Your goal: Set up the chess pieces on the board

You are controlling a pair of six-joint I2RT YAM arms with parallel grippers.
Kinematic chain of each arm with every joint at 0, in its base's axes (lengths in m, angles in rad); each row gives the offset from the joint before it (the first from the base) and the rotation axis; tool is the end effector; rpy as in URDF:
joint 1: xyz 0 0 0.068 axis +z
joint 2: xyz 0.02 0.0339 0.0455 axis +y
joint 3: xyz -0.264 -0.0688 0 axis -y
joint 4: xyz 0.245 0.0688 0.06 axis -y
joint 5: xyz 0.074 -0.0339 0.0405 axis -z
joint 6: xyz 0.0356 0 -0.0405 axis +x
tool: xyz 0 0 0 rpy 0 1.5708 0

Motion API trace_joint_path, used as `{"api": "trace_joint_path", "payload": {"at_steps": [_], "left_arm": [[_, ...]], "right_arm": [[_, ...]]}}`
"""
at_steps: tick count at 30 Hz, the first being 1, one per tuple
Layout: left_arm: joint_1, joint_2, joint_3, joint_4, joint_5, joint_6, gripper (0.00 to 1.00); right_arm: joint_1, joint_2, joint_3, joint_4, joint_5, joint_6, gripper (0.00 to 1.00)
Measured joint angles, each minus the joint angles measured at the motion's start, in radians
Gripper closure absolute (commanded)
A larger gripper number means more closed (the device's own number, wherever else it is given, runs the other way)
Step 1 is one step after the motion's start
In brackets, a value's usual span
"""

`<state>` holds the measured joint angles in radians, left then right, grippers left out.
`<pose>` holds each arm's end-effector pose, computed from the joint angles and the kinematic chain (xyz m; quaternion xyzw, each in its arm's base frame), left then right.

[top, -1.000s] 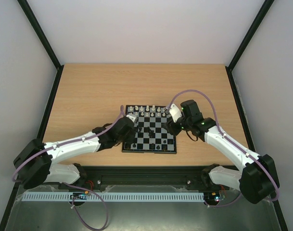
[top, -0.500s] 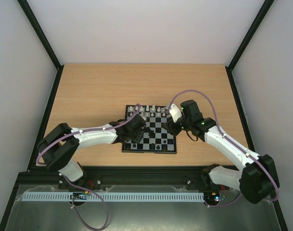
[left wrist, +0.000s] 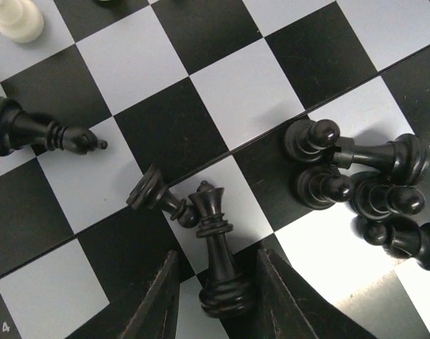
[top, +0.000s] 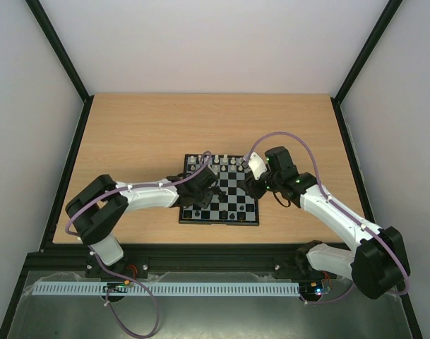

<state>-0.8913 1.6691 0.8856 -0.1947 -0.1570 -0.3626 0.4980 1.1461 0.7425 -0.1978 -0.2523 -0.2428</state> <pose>0.2072 -0.2476 0.1553 0.2270 0.9263 -0.1100 0.2797 0.2150 0.1270 0.2516 -0.3724 0.7970 0.1692 0.4443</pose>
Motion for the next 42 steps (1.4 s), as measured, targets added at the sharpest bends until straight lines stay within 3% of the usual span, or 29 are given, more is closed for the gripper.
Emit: {"api": "trace_joint_path", "payload": {"at_steps": [9,17,25,32,37,42], "left_arm": [[0.000,0.014,0.025,-0.013,0.000,0.003,0.71],[0.000,0.016,0.030,-0.037,0.000,0.000,0.69],[0.000,0.016,0.030,-0.042,0.001,-0.006,0.80],[-0.003,0.010,0.026,-0.040,0.003,-0.007,0.82],[-0.021,-0.129,-0.076,0.010,0.008,-0.003,0.83],[-0.044,-0.331,-0.249,0.194,0.026,0.006,0.82]], "right_arm": [[0.000,0.000,0.000,-0.001,0.000,-0.001,0.44],[0.000,0.000,0.000,-0.006,0.000,-0.001,0.44],[0.000,0.000,0.000,-0.008,-0.001,-0.001,0.44],[0.000,0.001,0.004,-0.018,-0.002,0.009,0.44],[0.000,0.001,0.091,-0.084,-0.030,0.035,0.44],[0.000,0.009,0.236,-0.146,-0.100,0.068,0.44]]}}
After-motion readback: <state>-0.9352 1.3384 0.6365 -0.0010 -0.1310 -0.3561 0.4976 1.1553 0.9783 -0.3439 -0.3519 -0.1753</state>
